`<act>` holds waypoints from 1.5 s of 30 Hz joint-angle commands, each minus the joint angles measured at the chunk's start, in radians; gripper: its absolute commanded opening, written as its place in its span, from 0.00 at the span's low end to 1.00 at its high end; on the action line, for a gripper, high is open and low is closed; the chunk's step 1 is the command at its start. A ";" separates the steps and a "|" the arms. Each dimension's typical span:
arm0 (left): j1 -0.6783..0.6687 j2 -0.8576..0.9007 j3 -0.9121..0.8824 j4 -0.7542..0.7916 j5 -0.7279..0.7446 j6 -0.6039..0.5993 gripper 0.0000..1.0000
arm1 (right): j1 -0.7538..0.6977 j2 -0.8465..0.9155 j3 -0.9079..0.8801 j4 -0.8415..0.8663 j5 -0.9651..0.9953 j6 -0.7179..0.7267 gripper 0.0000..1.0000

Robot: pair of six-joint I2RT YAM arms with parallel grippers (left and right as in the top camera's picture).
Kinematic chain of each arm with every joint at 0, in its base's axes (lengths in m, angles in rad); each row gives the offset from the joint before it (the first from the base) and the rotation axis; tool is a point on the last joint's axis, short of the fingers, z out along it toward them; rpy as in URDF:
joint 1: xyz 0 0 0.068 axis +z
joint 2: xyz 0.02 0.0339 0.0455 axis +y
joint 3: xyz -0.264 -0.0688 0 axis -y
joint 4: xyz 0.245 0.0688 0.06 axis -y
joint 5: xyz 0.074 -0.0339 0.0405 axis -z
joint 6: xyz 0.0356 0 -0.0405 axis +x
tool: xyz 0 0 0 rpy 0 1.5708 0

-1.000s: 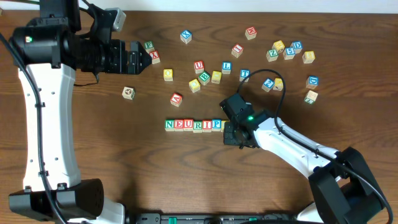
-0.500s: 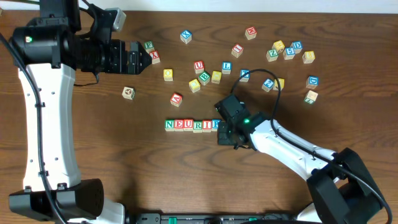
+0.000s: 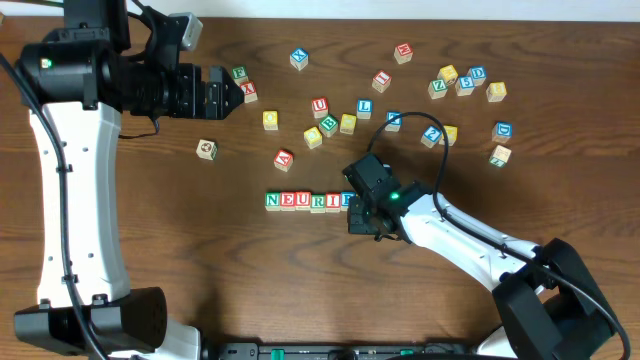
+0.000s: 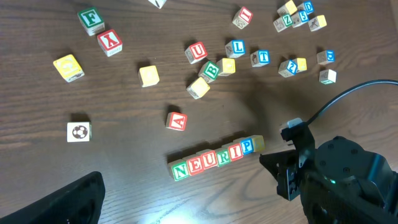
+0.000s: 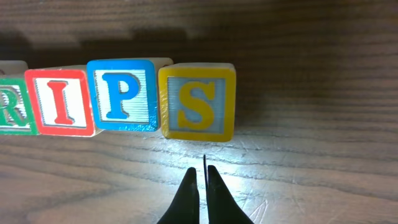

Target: Spell out NEURIPS

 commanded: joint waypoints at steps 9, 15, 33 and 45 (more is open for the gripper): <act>0.003 -0.008 0.016 -0.003 0.009 0.014 0.98 | 0.006 0.005 -0.006 0.012 0.056 -0.022 0.01; 0.003 -0.008 0.016 -0.003 0.009 0.014 0.98 | 0.006 0.005 -0.006 0.029 0.056 -0.023 0.01; 0.003 -0.008 0.016 -0.003 0.009 0.014 0.98 | 0.026 0.005 -0.006 -0.011 -0.032 -0.006 0.01; 0.003 -0.008 0.016 -0.003 0.009 0.014 0.98 | 0.076 0.058 -0.006 0.010 0.071 -0.006 0.01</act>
